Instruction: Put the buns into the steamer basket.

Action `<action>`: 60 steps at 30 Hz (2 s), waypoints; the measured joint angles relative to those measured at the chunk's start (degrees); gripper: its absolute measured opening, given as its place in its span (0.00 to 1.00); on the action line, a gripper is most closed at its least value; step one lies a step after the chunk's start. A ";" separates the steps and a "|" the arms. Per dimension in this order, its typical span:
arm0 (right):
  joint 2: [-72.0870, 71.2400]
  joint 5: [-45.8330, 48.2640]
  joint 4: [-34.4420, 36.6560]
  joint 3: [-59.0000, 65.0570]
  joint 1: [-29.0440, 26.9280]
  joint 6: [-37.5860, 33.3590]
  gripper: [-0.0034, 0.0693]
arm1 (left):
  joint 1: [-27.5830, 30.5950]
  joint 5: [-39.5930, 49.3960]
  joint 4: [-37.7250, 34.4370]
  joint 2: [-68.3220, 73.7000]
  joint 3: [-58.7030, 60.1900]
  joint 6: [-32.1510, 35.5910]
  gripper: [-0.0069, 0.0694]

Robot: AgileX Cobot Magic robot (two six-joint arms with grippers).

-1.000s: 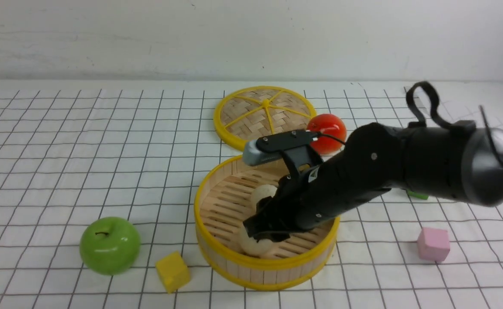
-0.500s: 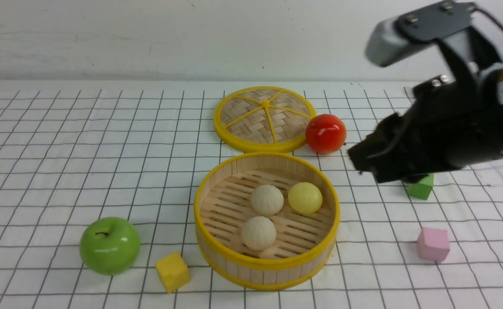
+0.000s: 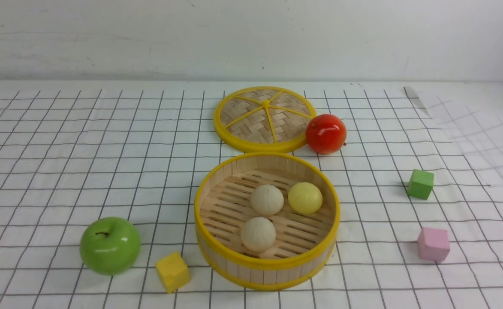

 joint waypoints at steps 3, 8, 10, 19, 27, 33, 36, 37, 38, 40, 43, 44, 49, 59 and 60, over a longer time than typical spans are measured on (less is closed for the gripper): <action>-2.33 0.42 -1.70 0.00 0.00 -0.06 0.02 | 0.00 0.00 0.00 0.00 0.00 0.00 0.40; -6.30 -2.16 -9.73 0.89 -4.63 -0.59 0.02 | 0.00 0.00 0.00 0.00 0.00 0.00 0.40; -10.82 -8.15 -13.80 4.82 -12.23 0.01 0.03 | 0.00 0.00 0.00 0.00 0.00 0.00 0.40; -34.61 -30.92 -16.47 37.35 -31.42 0.09 0.03 | 0.00 0.00 0.00 0.00 0.00 0.00 0.40; -49.85 -42.25 -16.58 62.56 -32.58 0.21 0.04 | 0.00 -0.01 0.00 0.00 0.00 0.00 0.40; -50.82 -48.74 -15.20 70.51 -32.58 0.21 0.05 | 0.00 0.04 0.00 0.00 0.00 0.00 0.40; -50.86 -49.25 -14.62 70.67 -32.58 0.21 0.05 | 0.00 0.04 0.00 0.00 0.00 0.00 0.40; -50.86 -49.33 -14.45 70.67 -32.58 0.21 0.05 | 0.00 -0.01 0.00 0.00 0.00 0.00 0.40; -50.86 -49.33 -14.45 70.67 -32.58 0.21 0.05 | 0.00 -0.01 0.00 0.00 0.00 0.00 0.40; -50.86 -49.38 -14.40 70.67 -32.58 0.21 0.06 | 0.00 -0.01 0.00 0.00 0.00 0.00 0.40; -50.86 -49.38 -14.40 70.67 -32.58 0.21 0.06 | 0.00 -0.01 0.00 0.00 0.00 0.00 0.40; -50.86 -49.38 -14.40 70.68 -32.58 0.21 0.06 | 0.00 -0.01 0.00 0.00 0.00 0.00 0.40; -50.86 -49.58 -14.27 70.73 -32.58 0.26 0.07 | 0.00 -0.01 0.00 0.00 0.00 0.00 0.40; -50.86 -49.63 -14.23 70.78 -32.58 0.26 0.09 | 0.00 -0.01 0.00 0.00 0.00 0.00 0.40; -50.86 -49.63 -14.23 70.78 -32.58 0.26 0.09 | 0.00 -0.01 0.00 0.00 0.00 0.00 0.40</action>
